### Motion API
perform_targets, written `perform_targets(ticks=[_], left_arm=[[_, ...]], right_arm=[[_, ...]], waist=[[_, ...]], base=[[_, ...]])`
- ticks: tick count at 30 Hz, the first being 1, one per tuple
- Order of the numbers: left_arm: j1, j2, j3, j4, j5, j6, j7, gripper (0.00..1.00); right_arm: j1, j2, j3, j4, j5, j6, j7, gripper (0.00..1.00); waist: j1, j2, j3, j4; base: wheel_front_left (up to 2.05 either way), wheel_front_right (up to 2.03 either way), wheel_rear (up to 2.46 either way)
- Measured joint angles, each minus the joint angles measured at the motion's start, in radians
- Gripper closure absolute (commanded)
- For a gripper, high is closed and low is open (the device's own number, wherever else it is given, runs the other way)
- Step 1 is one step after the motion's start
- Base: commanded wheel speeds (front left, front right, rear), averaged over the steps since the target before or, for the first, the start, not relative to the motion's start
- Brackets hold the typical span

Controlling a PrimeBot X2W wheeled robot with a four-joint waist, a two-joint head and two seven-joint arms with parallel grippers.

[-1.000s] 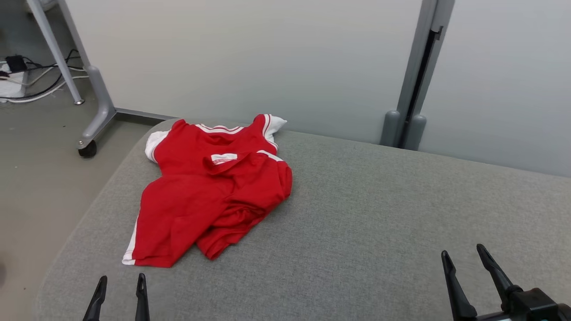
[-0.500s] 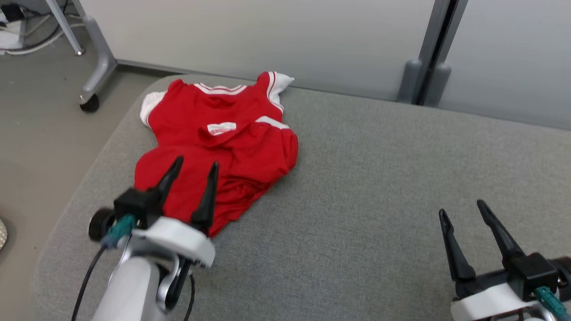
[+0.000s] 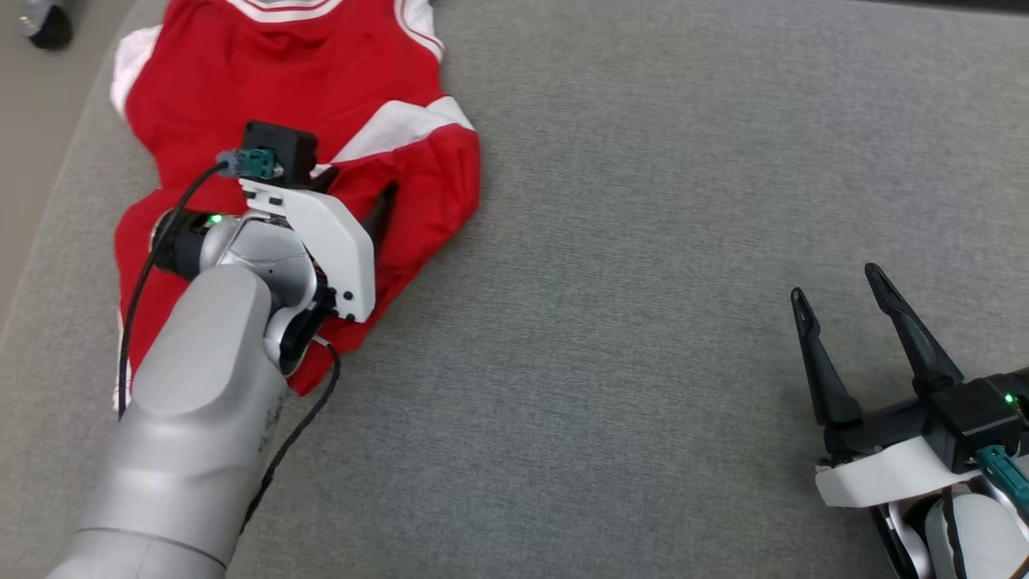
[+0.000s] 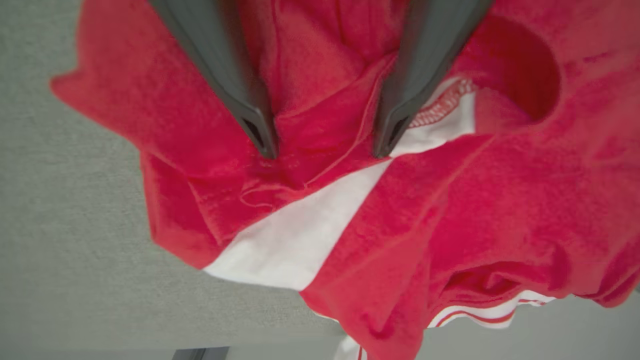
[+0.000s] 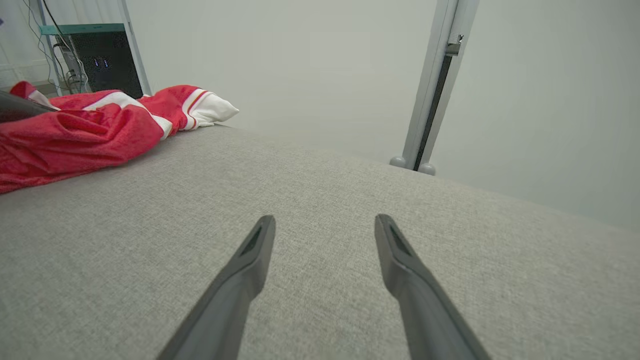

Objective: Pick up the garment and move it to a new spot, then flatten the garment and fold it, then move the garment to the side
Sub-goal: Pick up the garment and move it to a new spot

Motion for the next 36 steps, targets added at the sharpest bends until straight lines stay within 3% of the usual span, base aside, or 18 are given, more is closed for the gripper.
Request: perform_targets(ticks=[1,9,14,18,24,28,32,36], left_arm=[[-0.009,0.001,-0.001,0.014,-0.005,0.0,-0.002,1.0],[0.001,-0.001,-0.069,-0.045,-0.066,0.0,-0.085,1.0],[0.065,-0.002,-0.088,-0.223,-0.095,0.0,-0.123,1.0],[0.149,-0.014,-0.106,-0.441,-0.126,0.005,-0.102,1.0],[0.279,-0.039,-0.184,-0.792,-0.166,0.032,-0.02,1.0],[0.331,-0.044,-0.229,-0.945,-0.185,0.063,0.024,1.0],[0.34,-0.058,-0.246,-1.021,-0.214,0.089,0.029,1.0],[0.338,-0.057,-0.221,-0.974,-0.22,0.123,0.03,1.0]], right_arm=[[0.0,0.004,-0.002,-0.002,0.0,0.0,0.0,0.0],[0.038,0.03,-0.039,0.006,0.009,0.0,0.0,0.0],[0.075,0.051,-0.054,0.012,0.019,0.0,0.0,0.0],[0.095,0.064,-0.052,0.012,0.028,0.0,0.0,0.0],[0.116,0.071,-0.05,0.007,0.037,0.001,0.0,0.0],[0.123,0.073,-0.052,0.001,0.063,0.001,0.0,0.0],[0.124,0.073,-0.05,-0.001,0.087,0.001,0.0,0.0],[0.12,0.074,-0.048,-0.002,0.116,0.001,0.0,0.0]], waist=[[0.0,0.0,0.001,-0.009],[0.0,0.0,-0.061,-0.017],[0.0,0.0,-0.135,-0.015],[0.0,0.0,-0.194,-0.035],[0.0,0.0,-0.247,-0.129],[0.0,0.0,-0.266,-0.211],[0.0,0.0,-0.272,-0.3],[0.0,0.0,-0.268,-0.393]], base=[[0.0,0.0,0.0],[0.0,0.0,0.0],[0.0,0.0,0.0],[0.0,0.0,0.0],[0.0,0.0,0.0],[0.0,0.0,0.0],[0.0,0.0,0.0],[0.0,0.0,0.0]])
